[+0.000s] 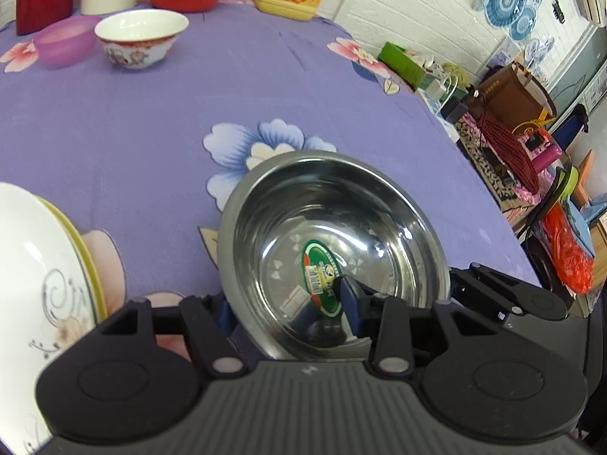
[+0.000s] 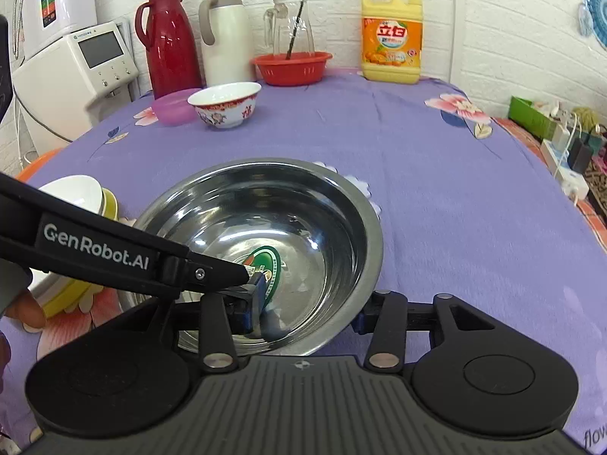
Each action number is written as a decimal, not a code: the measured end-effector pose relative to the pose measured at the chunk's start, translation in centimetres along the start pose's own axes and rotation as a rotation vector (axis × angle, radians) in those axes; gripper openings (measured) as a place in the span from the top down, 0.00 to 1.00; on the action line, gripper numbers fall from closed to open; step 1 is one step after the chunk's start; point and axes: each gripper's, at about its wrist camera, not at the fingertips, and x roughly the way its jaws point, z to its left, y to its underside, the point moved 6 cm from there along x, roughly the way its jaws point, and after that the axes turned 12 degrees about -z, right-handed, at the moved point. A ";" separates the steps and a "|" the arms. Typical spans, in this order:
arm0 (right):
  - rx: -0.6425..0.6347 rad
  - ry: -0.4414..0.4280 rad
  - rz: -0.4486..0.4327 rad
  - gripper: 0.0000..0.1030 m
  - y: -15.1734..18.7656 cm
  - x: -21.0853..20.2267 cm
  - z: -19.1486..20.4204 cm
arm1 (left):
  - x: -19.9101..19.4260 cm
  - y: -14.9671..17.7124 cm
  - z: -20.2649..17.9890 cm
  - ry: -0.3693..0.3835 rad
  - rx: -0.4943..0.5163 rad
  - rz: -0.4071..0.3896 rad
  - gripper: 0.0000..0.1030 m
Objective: Organize plates and bowls
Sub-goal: 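Lift the steel bowl with the right tool while the left tool holds the plates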
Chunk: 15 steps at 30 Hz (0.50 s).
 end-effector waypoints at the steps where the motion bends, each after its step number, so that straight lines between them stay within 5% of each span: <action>1: 0.001 0.000 -0.011 0.22 0.2 -0.1 -0.2 | 0.0 0.0 -0.2 -0.001 0.015 -0.014 0.62; 4: 0.020 0.005 -0.013 0.22 0.1 0.1 -0.6 | 0.4 -0.2 -0.1 -0.016 0.030 -0.018 0.52; 5: 0.035 0.002 -0.015 0.16 0.0 0.0 -0.8 | 0.3 -0.4 0.2 -0.039 0.022 -0.016 0.35; 6: 0.055 -0.003 -0.023 0.04 0.0 -0.3 -1.2 | -0.1 -0.8 0.5 -0.038 0.008 -0.040 0.33; 10: 0.170 -0.015 -0.094 0.00 -0.4 -2.5 -3.6 | -2.5 -3.0 1.7 -0.013 -0.044 -0.113 0.31; 15: 0.162 0.012 -0.126 0.00 -1.6 -3.1 -4.9 | -4.0 -6.1 2.6 -0.075 0.000 -0.184 0.31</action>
